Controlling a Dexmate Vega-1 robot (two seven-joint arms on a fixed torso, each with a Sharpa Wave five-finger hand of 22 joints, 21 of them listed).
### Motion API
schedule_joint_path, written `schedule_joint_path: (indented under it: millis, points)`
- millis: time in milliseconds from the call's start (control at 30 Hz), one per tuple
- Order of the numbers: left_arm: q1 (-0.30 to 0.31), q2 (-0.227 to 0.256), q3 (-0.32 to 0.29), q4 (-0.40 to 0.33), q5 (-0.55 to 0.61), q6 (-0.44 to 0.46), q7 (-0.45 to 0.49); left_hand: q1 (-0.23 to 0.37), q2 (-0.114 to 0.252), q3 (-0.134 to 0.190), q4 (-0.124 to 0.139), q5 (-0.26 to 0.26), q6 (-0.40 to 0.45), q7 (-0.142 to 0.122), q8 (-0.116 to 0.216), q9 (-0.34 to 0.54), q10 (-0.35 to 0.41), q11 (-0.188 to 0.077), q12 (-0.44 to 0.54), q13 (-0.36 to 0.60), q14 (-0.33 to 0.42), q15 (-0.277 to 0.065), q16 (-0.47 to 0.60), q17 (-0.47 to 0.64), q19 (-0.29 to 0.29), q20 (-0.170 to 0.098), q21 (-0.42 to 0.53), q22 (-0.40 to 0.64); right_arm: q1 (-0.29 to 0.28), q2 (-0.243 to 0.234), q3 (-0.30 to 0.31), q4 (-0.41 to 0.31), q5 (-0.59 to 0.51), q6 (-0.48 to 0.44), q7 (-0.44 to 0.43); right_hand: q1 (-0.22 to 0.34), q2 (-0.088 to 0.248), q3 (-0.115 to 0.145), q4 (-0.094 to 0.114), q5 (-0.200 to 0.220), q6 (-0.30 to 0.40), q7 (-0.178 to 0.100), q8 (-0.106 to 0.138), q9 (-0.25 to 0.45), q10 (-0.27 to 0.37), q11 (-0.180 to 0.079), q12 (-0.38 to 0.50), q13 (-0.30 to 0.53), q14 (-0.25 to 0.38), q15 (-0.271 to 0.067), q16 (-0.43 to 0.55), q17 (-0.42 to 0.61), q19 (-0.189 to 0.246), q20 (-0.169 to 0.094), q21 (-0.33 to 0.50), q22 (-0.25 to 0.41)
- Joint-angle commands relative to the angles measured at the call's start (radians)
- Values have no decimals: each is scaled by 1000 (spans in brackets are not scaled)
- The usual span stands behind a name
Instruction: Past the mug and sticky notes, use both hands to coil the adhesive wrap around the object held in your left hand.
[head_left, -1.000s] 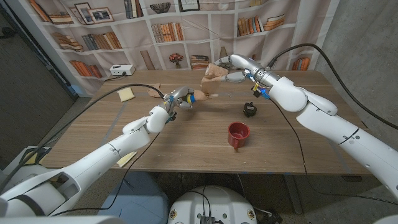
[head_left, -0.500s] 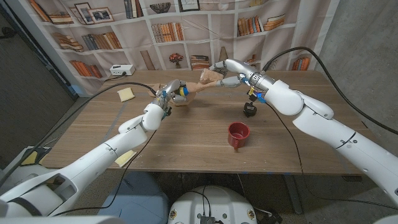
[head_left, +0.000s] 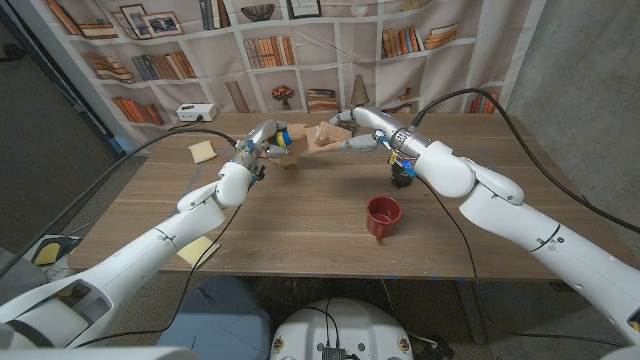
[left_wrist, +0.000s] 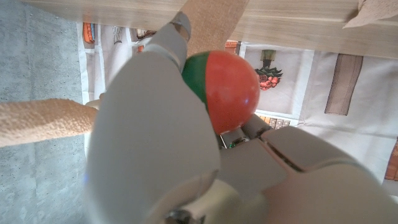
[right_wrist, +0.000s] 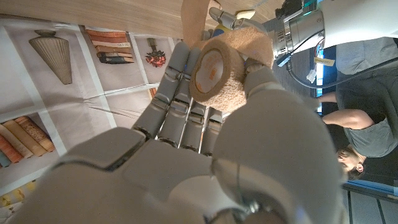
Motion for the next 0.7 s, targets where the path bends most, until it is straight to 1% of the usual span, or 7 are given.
schedule_joint_path:
  millis: [33, 133, 233, 300, 400, 700]
  points:
    - [27, 25, -36, -30, -13, -17, 27, 155, 165, 0, 1, -1, 8, 7, 0, 6, 8, -2, -6, 2, 17, -5, -3, 1, 8, -3, -4, 3, -19, 4, -22, -1, -15, -44, -9, 53, 69, 47, 1, 6, 122, -106, 5, 2, 167, -152, 6, 4, 93, -191, -4, 7, -5, -64, 10, 2]
    - [37, 29, -43, -43, -15, -22, 30, 155, 164, 0, 0, -1, 7, 7, -2, 5, 6, -1, -6, 3, 17, -5, -4, 0, 8, -3, -4, 3, -27, 2, -24, 4, -19, -49, -20, 52, 68, 47, 1, 6, 122, -107, 4, 3, 167, -152, 5, 5, 94, -192, -4, 8, -6, -64, 12, 1]
    - [46, 35, -46, -58, -2, -19, 40, 155, 164, -1, 0, -1, 7, 7, -3, 4, 5, -1, -6, 4, 17, -5, -4, 1, 8, -3, -4, 3, -44, -4, -29, -7, -69, -75, -53, 51, 68, 48, 1, 6, 124, -107, 4, 3, 168, -152, 4, 3, 95, -192, -5, 9, -6, -64, 16, 1]
    - [52, 37, -51, -64, -4, -26, 43, 155, 164, -1, 0, -1, 6, 6, -2, 6, 7, -2, -7, 1, 16, -5, -5, 0, 8, -3, -4, 3, -50, -5, -25, -5, -62, -80, -55, 50, 69, 49, 2, 6, 127, -107, 5, 3, 170, -148, 4, 3, 96, -191, -7, 9, -7, -64, 18, 0]
    - [64, 44, -60, -82, -1, -30, 47, 155, 164, 0, 0, -1, 8, 9, -3, 4, 7, -2, -8, 0, 17, -5, -5, 0, 8, -3, -4, 3, -59, -10, -33, -12, -111, -107, -78, 49, 68, 49, 1, 7, 129, -107, 5, 3, 169, -150, 4, 5, 97, -191, -7, 10, -7, -64, 20, 0]
    - [122, 70, -101, -158, 4, -70, 72, 154, 165, 0, 1, -1, 9, 9, -3, 5, 8, -3, -8, 1, 17, -5, -6, 0, 8, -3, -5, 3, -74, -13, -26, -8, -116, -139, -89, 50, 65, 51, -1, 8, 132, -107, 6, 4, 173, -149, 3, 4, 99, -192, -10, 13, -8, -63, 28, -1]
